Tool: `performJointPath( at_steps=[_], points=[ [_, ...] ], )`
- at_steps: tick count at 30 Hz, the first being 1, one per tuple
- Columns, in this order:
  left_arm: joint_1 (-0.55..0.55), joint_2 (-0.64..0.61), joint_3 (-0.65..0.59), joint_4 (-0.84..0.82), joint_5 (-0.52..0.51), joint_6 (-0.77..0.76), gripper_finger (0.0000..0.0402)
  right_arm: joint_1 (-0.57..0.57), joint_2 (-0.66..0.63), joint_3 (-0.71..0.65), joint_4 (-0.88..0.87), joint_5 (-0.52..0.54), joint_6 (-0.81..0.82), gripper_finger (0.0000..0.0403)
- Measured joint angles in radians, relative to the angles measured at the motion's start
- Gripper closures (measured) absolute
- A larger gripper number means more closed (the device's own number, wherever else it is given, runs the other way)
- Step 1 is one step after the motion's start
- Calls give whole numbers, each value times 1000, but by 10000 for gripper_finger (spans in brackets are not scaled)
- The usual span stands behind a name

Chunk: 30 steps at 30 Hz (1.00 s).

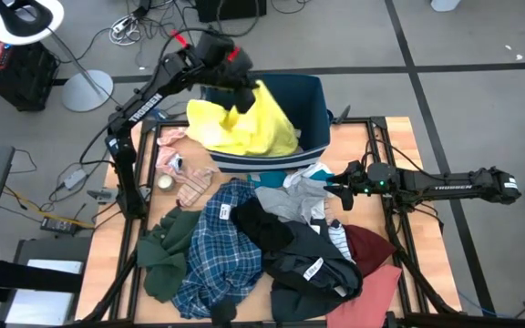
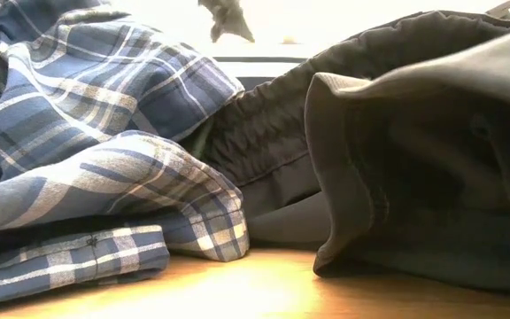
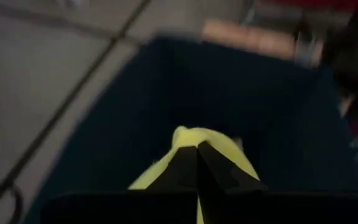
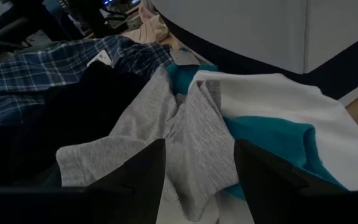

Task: Sort clothes
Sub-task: Put the yellow shirt into the laundry organizer

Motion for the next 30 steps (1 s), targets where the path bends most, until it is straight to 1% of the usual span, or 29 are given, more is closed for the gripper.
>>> performJointPath(
  at_steps=[5, 14, 17, 24, 28, 30],
  points=[
    [-6, 0, -75, -77, 10, -2, 397, 0, 0, 0, 0, 0, 6, 211],
    [-5, 0, -227, -75, 7, -37, 367, 0, 0, 0, 0, -1, 10, 211],
    [-6, 0, -262, -73, 8, -59, 351, 0, 0, 0, -2, -1, 10, 211],
    [-6, 0, -282, -73, 7, -81, 303, 0, 0, 0, -6, -1, 12, 211],
    [-2, -3, -282, -82, 4, -73, 287, 0, 0, 0, -6, -1, 12, 211],
    [-1, -11, -282, -90, -39, -74, 285, 0, 0, 0, -6, -1, 13, 211]
  ],
)
